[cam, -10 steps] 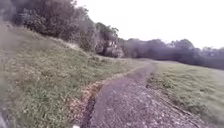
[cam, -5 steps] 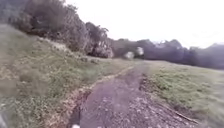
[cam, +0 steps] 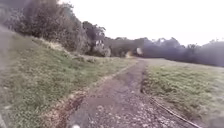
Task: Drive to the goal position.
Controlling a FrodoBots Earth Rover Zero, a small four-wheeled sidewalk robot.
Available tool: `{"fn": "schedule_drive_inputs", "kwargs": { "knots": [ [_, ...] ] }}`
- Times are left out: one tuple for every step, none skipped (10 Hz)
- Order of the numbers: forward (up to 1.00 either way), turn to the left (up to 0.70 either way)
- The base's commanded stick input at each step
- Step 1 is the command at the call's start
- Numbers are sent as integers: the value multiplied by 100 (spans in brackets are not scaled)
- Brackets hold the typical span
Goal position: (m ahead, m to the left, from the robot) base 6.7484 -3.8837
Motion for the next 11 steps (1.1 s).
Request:
{"fn": "schedule_drive_inputs", "kwargs": {
  "knots": [
    [70, -28],
    [70, -31],
    [70, -33],
    [70, -32],
    [70, -33],
    [70, -32],
    [70, -32],
    [70, -32],
    [70, -33],
    [70, -33],
    [70, -33]
  ]
}}
